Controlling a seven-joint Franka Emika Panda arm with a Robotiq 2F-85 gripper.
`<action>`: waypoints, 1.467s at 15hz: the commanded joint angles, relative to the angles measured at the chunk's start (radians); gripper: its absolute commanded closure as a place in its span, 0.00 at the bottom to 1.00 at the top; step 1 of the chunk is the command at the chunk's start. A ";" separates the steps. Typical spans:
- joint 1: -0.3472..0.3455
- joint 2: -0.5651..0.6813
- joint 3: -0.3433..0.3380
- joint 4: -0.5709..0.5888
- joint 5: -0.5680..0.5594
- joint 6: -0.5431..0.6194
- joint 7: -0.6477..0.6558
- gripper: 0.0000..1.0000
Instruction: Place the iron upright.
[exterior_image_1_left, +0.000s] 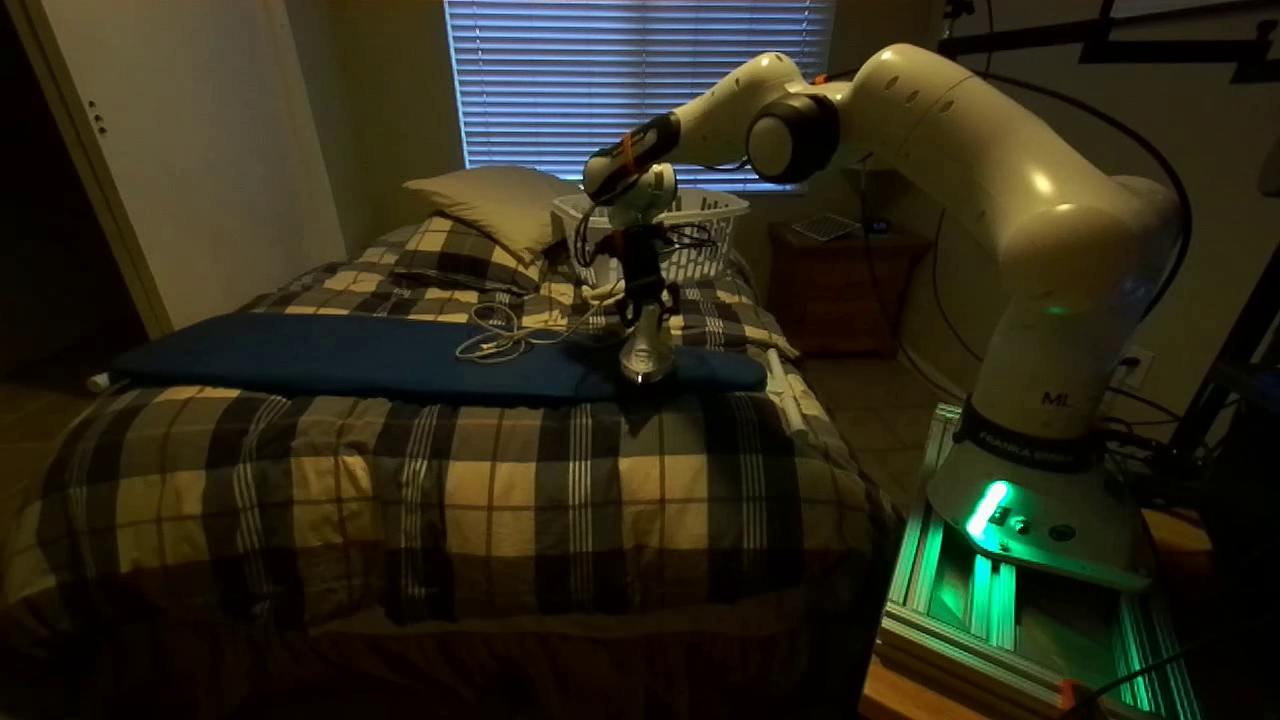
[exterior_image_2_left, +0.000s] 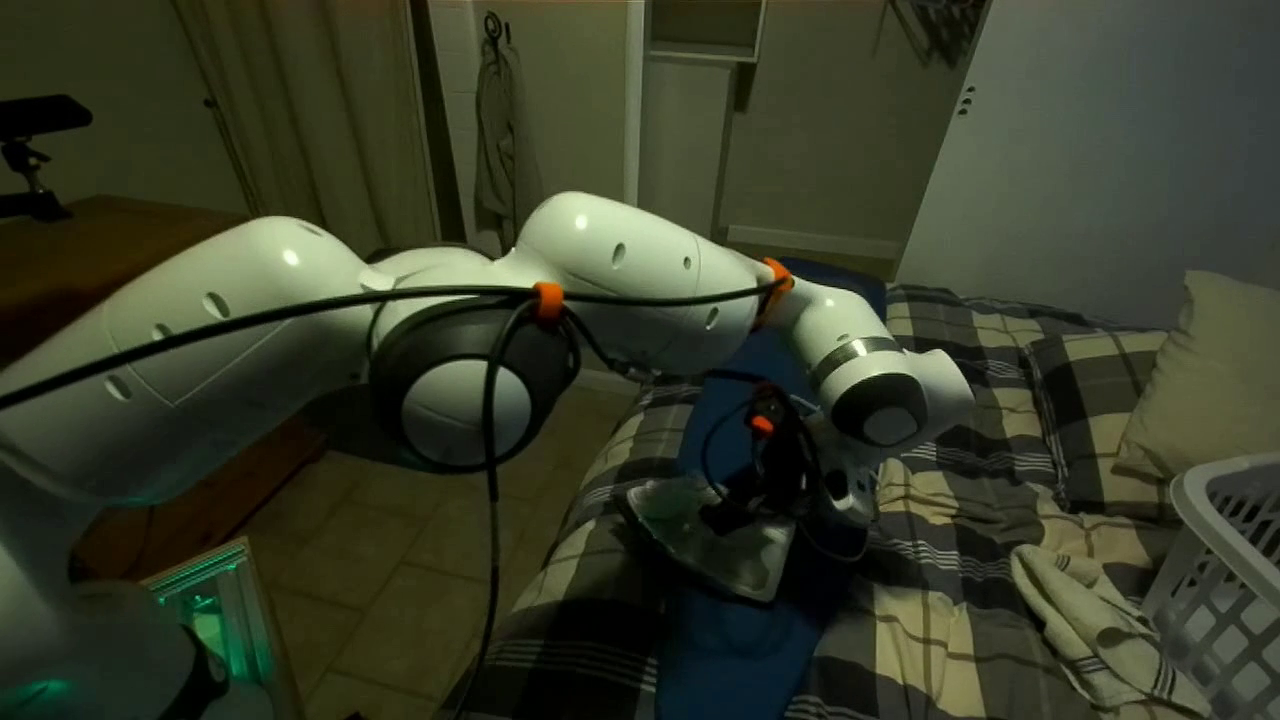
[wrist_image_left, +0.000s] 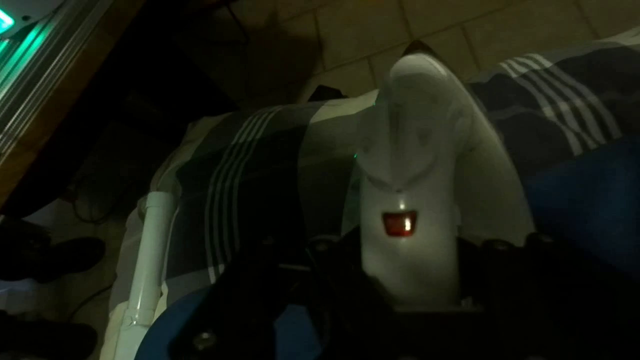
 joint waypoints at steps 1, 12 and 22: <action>-0.081 0.048 0.057 0.139 0.109 -0.154 0.059 0.98; -0.243 0.235 0.179 0.368 0.328 -0.327 0.213 0.98; -0.344 0.338 0.332 0.443 0.471 -0.433 0.333 0.98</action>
